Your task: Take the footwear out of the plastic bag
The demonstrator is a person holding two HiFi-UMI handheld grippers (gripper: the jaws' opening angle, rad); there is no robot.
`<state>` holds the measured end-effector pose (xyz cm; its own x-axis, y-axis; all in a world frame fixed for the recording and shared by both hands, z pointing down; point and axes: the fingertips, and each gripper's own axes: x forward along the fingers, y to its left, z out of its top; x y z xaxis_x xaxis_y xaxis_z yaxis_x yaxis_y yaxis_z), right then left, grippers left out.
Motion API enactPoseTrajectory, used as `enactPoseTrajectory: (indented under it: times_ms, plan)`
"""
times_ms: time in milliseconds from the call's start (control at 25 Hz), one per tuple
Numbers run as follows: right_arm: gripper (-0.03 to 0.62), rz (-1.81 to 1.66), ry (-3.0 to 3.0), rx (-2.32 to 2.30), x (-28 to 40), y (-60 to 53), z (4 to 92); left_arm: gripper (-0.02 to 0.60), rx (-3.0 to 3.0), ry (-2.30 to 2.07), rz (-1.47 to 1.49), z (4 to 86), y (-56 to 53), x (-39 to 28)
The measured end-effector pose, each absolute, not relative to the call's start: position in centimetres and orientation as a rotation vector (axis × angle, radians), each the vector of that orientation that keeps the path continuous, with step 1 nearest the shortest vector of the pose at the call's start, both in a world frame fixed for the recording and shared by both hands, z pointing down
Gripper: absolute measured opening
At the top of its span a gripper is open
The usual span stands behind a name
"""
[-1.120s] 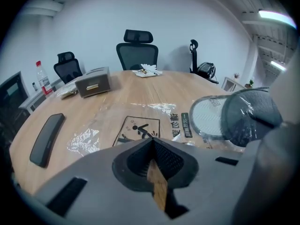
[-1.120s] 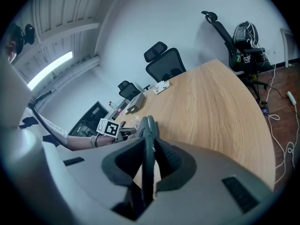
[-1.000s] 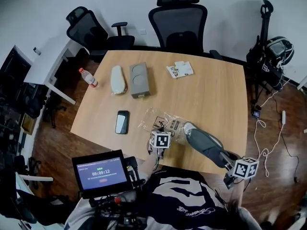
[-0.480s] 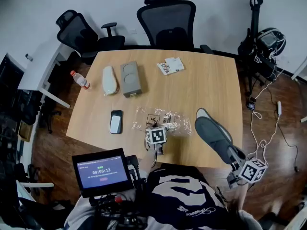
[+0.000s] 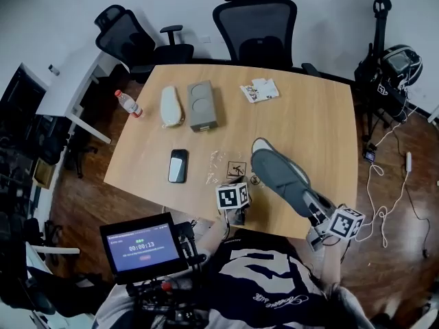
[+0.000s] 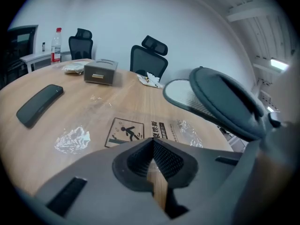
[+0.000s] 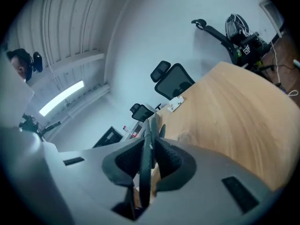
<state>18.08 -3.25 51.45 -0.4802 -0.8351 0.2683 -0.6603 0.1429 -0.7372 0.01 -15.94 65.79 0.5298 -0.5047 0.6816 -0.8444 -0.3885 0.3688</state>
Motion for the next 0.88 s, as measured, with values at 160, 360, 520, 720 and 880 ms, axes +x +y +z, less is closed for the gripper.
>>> enactPoseTrajectory:
  times_ms: [160, 360, 520, 720, 880]
  plan:
    - [0.061, -1.360, 2.169, -1.239, 13.8, -6.8, 52.7, 0.003, 2.049, -1.153, 0.577, 64.7, -15.8, -3.6]
    - [0.061, -1.583, 2.140, -1.138, 9.6, -9.4, 56.9, 0.003, 1.980, -1.240, 0.490, 63.9, -15.6, -8.4]
    - [0.061, -1.687, 2.158, -1.280, 9.5, -10.8, 60.7, 0.003, 1.939, -1.283, 0.462, 63.4, -15.8, -11.2]
    - [0.077, -1.680, 2.272, -1.508, 10.2, -11.8, 64.6, 0.003, 1.919, -1.287, 0.437, 63.2, -16.1, -12.6]
    - [0.168, -1.650, 2.423, -1.664, 10.3, -10.8, 66.2, 0.003, 1.927, -1.277, 0.433, 63.2, -15.5, -12.5]
